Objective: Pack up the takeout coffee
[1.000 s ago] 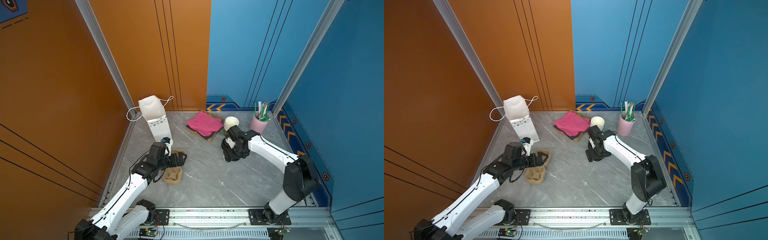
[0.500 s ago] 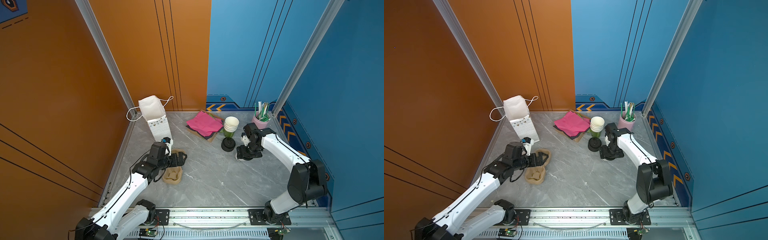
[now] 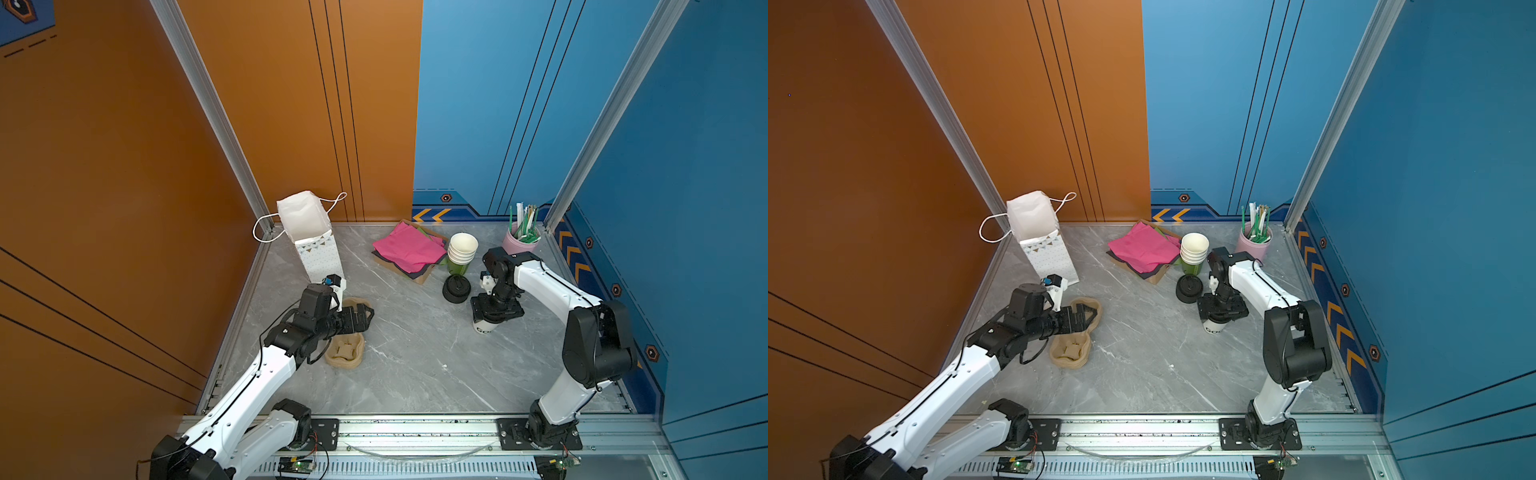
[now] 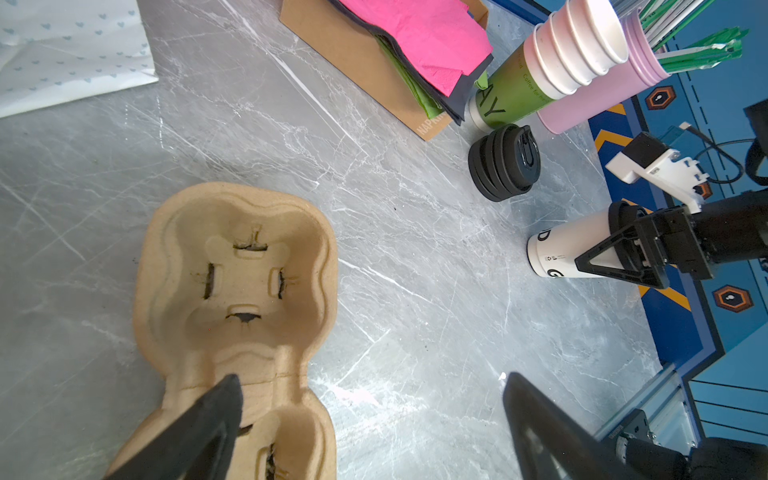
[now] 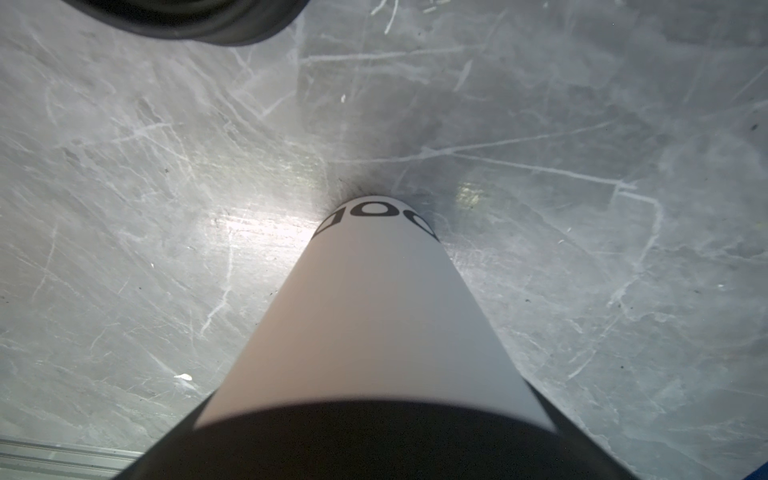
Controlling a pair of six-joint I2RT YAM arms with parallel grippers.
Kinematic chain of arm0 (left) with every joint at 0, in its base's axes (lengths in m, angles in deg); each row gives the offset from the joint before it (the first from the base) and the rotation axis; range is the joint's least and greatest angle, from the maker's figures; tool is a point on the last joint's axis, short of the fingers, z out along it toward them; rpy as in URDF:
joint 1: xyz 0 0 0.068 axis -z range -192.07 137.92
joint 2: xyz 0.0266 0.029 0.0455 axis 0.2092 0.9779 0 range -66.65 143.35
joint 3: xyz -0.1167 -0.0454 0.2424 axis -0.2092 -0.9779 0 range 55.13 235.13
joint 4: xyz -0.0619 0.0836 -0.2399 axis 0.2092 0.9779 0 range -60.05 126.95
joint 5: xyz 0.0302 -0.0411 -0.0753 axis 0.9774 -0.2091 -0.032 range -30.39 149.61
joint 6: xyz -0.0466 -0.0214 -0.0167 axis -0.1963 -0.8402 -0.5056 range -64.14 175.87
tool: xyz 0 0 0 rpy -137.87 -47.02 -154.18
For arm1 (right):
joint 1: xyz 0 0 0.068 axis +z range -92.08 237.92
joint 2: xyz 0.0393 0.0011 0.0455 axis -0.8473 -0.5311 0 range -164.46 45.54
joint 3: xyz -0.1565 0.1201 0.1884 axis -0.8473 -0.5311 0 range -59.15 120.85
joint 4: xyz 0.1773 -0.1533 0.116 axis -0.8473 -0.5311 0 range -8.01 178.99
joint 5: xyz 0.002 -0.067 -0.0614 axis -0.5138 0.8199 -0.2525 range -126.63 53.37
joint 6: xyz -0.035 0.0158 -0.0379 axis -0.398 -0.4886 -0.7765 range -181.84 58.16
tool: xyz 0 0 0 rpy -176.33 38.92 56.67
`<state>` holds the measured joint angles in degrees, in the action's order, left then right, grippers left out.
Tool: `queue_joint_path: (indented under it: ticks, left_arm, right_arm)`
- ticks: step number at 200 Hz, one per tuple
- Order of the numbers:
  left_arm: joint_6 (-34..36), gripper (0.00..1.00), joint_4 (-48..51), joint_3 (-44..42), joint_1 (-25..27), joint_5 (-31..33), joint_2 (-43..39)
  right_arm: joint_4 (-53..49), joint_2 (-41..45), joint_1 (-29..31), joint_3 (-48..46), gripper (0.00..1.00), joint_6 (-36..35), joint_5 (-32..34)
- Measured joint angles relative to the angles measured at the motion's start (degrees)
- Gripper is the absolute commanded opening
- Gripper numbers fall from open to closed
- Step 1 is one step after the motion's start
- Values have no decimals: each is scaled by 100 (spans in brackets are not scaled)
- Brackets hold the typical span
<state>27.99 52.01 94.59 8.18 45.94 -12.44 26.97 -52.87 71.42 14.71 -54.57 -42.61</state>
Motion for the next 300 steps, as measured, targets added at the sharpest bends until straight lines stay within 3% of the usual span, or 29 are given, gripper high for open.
queue_joint_path:
  ticks: [71, 196, 226, 260, 300]
  left_arm:
    - [0, 98, 0, 0, -17, 2, -22]
    - [4, 98, 101, 94, -114, 109, -107]
    - [22, 98, 304, 669, -199, 411, -125]
    - [166, 98, 321, 1615, -328, 901, -280]
    - [579, 99, 949, 3309, -533, 1729, 94]
  right_arm:
    - [-57, 9, 0, 361, 100, -4, -2]
    - [-181, 785, -33, 970, 100, -11, 20]
    - [-61, 1259, 131, 1113, 100, -48, 20]
    - [505, 2065, 754, 1051, 100, -15, 11]
    - [1366, 2511, 1362, 647, 100, 177, -4]
